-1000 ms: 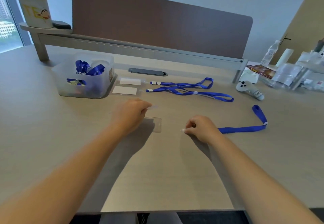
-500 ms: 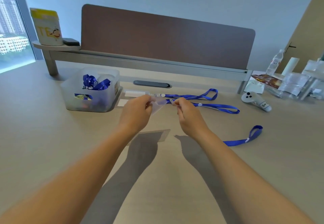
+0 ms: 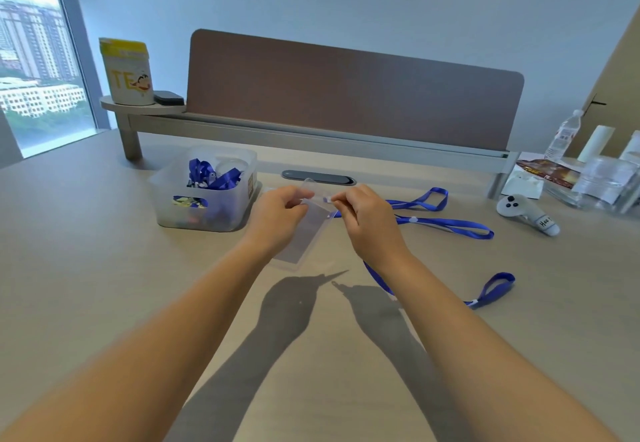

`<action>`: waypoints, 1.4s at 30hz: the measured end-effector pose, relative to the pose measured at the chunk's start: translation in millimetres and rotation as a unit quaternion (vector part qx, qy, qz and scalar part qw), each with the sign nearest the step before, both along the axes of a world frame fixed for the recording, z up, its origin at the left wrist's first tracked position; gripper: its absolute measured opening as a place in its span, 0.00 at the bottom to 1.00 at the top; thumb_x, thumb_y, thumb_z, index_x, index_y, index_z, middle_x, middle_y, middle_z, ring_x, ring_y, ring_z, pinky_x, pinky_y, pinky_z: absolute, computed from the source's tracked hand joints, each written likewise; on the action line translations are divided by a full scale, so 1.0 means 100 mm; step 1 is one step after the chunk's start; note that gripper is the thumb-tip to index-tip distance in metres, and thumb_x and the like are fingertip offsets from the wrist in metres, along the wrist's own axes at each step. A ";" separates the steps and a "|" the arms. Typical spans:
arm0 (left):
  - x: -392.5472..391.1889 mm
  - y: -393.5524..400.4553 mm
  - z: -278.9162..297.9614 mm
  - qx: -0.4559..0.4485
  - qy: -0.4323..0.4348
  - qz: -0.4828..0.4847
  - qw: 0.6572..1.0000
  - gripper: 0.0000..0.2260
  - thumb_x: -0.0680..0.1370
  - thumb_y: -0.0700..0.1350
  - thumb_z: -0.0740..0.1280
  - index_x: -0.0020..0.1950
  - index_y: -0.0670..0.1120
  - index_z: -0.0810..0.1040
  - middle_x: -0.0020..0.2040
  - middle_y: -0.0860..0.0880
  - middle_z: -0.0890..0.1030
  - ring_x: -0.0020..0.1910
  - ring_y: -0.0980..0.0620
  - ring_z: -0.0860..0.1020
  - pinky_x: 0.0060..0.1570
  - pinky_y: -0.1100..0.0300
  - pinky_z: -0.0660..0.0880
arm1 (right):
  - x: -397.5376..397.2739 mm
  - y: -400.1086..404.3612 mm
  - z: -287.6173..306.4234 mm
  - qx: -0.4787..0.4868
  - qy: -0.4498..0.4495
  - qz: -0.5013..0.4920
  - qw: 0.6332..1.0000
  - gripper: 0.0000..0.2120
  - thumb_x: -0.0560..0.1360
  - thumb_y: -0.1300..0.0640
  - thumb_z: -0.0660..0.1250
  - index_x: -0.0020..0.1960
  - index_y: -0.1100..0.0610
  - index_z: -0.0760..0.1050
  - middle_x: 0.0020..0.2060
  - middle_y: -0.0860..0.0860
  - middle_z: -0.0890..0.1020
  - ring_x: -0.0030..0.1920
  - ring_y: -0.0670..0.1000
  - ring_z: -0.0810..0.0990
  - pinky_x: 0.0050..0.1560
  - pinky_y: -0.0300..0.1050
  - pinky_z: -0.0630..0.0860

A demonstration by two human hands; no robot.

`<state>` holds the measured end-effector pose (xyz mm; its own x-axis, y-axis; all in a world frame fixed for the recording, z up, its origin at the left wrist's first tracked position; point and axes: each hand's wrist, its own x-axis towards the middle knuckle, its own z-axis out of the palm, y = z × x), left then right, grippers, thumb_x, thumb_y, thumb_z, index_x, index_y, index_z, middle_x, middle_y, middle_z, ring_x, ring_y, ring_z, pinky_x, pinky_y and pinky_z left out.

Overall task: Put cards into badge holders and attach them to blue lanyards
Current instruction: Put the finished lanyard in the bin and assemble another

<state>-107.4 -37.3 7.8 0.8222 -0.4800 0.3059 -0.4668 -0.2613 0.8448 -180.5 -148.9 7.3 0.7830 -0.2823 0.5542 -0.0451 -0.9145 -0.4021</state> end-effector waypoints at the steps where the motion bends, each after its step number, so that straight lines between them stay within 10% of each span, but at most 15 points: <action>1: 0.00 0.01 0.01 -0.003 0.002 -0.003 1.000 0.14 0.78 0.38 0.59 0.63 0.42 0.73 0.62 0.42 0.77 0.59 0.49 0.73 0.58 0.58 0.70 | 0.00 0.01 0.00 -0.006 -0.002 -0.002 1.000 0.13 0.79 0.61 0.56 0.56 0.65 0.76 0.53 0.59 0.79 0.53 0.53 0.75 0.45 0.32 0.63; 17: -0.08 0.05 0.09 -0.050 0.099 -0.086 0.990 0.06 0.77 0.40 0.60 0.52 0.45 0.75 0.46 0.50 0.76 0.51 0.50 0.74 0.51 0.55 0.73 | 0.06 0.10 0.05 0.080 -0.033 0.013 0.996 0.10 0.77 0.61 0.61 0.54 0.64 0.77 0.49 0.58 0.81 0.45 0.47 0.72 0.36 0.30 0.66; 26: -0.05 0.02 0.07 -0.100 0.116 -0.049 0.987 0.12 0.78 0.38 0.58 0.61 0.41 0.74 0.56 0.42 0.78 0.57 0.47 0.75 0.62 0.48 0.72 | 0.03 0.07 0.08 0.425 0.029 0.058 0.903 0.08 0.73 0.60 0.67 0.50 0.57 0.70 0.37 0.50 0.76 0.36 0.47 0.75 0.39 0.37 0.73; 42: 0.12 0.13 -0.11 0.091 -0.230 -0.019 0.969 0.19 0.78 0.36 0.58 0.69 0.46 0.66 0.61 0.41 0.78 0.59 0.43 0.76 0.59 0.53 0.73 | 0.04 0.11 0.11 0.592 0.070 0.061 0.800 0.11 0.76 0.64 0.59 0.36 0.61 0.73 0.28 0.53 0.73 0.26 0.47 0.66 0.28 0.36 0.64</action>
<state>-95.5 -23.9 -3.3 0.6006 -0.5874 0.5425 -0.7945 -0.3624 0.4872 -176.9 -137.6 18.1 0.8758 -0.4613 -0.1421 -0.1056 0.1040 -0.9889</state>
